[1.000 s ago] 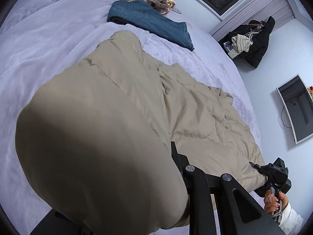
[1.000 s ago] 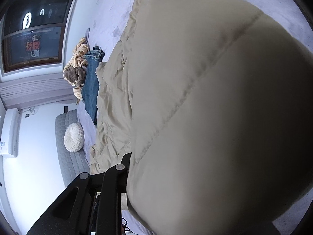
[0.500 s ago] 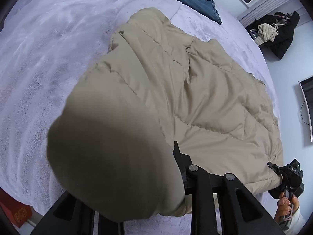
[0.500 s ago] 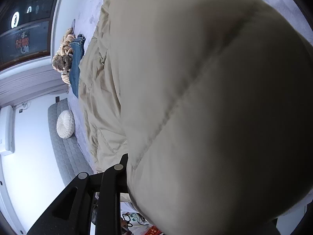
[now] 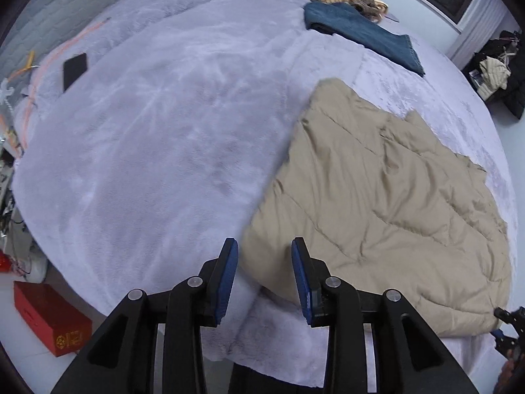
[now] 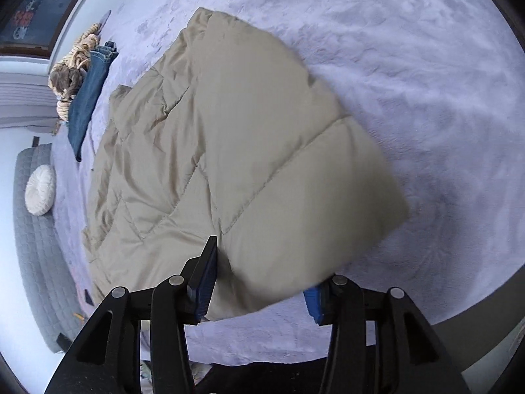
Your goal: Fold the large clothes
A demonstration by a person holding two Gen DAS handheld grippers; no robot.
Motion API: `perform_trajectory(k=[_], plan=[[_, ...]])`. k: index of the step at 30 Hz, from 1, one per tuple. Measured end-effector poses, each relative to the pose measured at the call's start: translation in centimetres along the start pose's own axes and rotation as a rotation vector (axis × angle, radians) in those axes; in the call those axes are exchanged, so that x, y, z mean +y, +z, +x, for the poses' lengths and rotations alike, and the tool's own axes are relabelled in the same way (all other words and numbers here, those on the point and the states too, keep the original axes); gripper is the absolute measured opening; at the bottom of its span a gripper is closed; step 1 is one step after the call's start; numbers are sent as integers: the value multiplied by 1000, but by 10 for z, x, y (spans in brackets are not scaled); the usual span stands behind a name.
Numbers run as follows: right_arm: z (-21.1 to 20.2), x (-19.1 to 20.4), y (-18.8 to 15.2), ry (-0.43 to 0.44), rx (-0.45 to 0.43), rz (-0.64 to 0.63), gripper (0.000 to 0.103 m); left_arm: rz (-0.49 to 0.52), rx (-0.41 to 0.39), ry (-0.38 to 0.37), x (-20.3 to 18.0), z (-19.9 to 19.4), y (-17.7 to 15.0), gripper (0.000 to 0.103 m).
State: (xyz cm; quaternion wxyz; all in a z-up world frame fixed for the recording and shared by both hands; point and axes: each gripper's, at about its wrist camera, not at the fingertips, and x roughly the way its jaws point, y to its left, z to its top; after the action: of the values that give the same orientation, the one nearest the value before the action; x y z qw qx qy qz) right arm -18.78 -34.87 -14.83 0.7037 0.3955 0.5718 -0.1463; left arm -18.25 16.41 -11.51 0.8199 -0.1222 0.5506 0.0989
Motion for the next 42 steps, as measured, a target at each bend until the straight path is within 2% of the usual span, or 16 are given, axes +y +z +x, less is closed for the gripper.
perform_trajectory(k=[3, 4, 5, 7, 14, 15, 16, 17, 22, 25, 31, 32, 33, 34, 36, 42], plan=[[-18, -10, -13, -63, -45, 3, 48, -17, 4, -41, 10, 2, 9, 36], [-30, -23, -20, -72, -64, -5, 45, -10, 7, -55, 7, 3, 11, 36], [-37, -18, -25, -77, -79, -16, 35, 7, 6, -63, 4, 5, 13, 36], [-43, -12, -26, -99, -114, -42, 31, 52, 27, -91, -10, 15, 14, 36], [-74, -13, -36, -158, -185, -103, 29, 105, 179, -54, -17, 77, -1, 37], [-77, -9, -35, -148, -189, -109, 29, 112, 187, -42, -17, 80, 0, 43], [-76, -3, -33, -128, -188, -121, 29, 116, 185, -15, -18, 80, 1, 52], [-73, 4, -30, -97, -174, -144, 29, 119, 185, 11, -19, 79, 2, 56], [-34, 31, -28, -75, -69, -268, 29, 111, 197, 23, -25, 67, 10, 56], [-8, 28, -24, -92, -5, -237, 29, 119, 193, 11, -31, 54, 12, 56], [-6, 24, -24, -72, 8, -252, 29, 143, 180, -21, -51, 26, 13, 57], [-7, 24, -25, -67, 9, -260, 30, 151, 179, -18, -56, 23, 13, 61], [-9, 23, -25, -60, 8, -264, 31, 158, 174, -14, -57, 19, 10, 83], [-10, 23, -26, -51, 8, -266, 31, 163, 159, -6, -61, 14, 9, 99], [-13, 24, -29, -32, 10, -271, 34, 177, 127, 1, -67, 5, 5, 102], [-23, 36, -37, 1, -5, -300, 46, 211, 128, -22, -78, -2, 4, 102]])
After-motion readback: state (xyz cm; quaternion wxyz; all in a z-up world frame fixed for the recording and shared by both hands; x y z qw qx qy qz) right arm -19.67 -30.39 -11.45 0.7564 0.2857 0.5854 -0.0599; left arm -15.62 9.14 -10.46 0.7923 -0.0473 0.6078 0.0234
